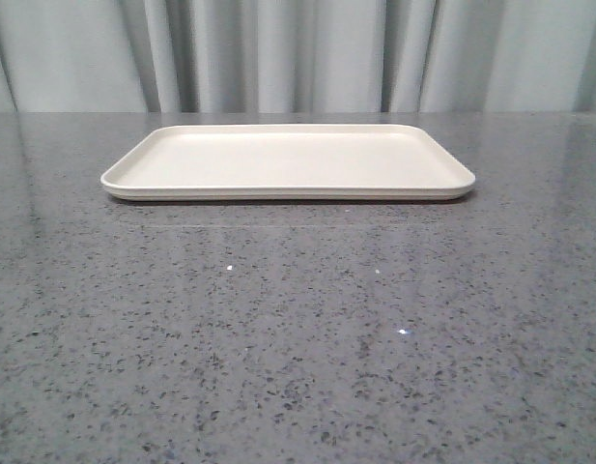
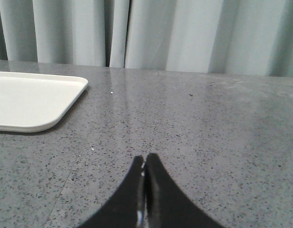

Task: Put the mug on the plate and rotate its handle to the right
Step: 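Lower the left gripper into the white mug's rim and grip it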

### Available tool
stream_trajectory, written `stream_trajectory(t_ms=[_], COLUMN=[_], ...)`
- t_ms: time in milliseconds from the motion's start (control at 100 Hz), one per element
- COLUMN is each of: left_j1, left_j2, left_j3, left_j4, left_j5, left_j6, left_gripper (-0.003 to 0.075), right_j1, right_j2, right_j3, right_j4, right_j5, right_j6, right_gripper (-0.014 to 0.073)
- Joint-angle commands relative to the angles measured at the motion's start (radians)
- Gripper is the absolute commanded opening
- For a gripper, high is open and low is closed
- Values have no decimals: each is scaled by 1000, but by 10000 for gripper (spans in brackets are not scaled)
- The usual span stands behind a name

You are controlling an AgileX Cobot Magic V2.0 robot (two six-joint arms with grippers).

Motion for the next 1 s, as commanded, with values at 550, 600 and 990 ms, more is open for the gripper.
stream_trajectory(t_ms=[550, 600, 990], left_j1=[3, 3, 3], left_j2=[-32, -32, 63], left_j3=[5, -2, -228], left_j4=[-3, -3, -3], left_j5=[-165, -163, 3], left_j6=[-2, -2, -7], left_gripper=[-19, -19, -19], right_j1=[2, 2, 2], right_j2=[-21, -21, 3], right_j3=[-1, -3, -197], right_j4=[-10, -10, -5], right_j5=[-76, -76, 175], right_j6=[-3, -3, -3], right_gripper=[-63, -63, -60])
